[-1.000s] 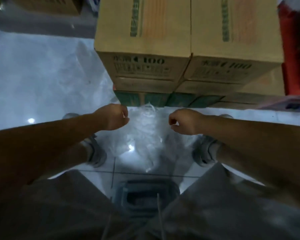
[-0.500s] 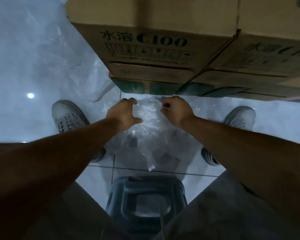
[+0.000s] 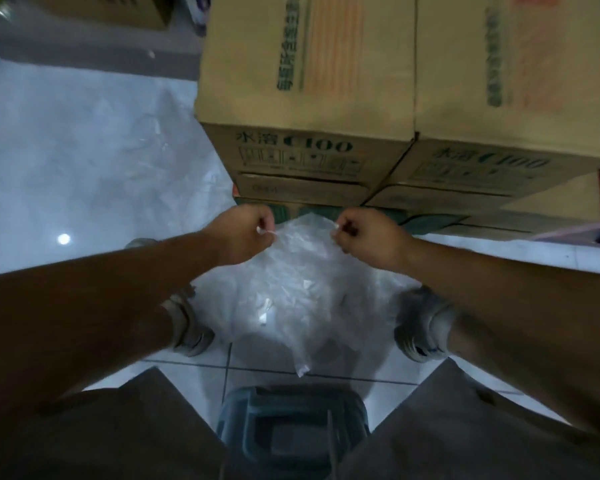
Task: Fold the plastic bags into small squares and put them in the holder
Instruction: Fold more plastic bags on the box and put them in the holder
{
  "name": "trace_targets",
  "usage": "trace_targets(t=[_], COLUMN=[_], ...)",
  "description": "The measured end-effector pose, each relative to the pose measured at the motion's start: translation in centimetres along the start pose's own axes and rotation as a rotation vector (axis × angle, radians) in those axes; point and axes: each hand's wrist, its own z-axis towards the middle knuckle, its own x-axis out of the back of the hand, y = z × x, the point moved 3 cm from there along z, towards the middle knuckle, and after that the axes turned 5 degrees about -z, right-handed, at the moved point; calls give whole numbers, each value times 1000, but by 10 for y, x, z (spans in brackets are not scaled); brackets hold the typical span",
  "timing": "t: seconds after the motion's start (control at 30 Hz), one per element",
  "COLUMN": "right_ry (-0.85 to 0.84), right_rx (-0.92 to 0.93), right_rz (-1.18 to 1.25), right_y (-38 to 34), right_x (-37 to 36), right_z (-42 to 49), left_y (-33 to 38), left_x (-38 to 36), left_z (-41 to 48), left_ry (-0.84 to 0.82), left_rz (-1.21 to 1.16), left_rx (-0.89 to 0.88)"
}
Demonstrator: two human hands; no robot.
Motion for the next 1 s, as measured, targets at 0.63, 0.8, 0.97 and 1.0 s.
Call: trace_targets(t=[0.63,0.8,0.97,1.0], right_ry=[675,446,527,556], right_rx=[436,316,263,254], right_rz=[-165,-255,-152,-116], right_y=[-181,-172,-169,-170], right_x=[198,198,201,201], right_z=[-121,-93,-75,-74], left_y=[165,183,187,187], left_x=[161,171,167,164], left_z=[-80,-59,-46,-45], left_ry=[260,286,384,387], left_rz=[-789,-829,-909,-883], left_rx=[-195,-228,-168,-130])
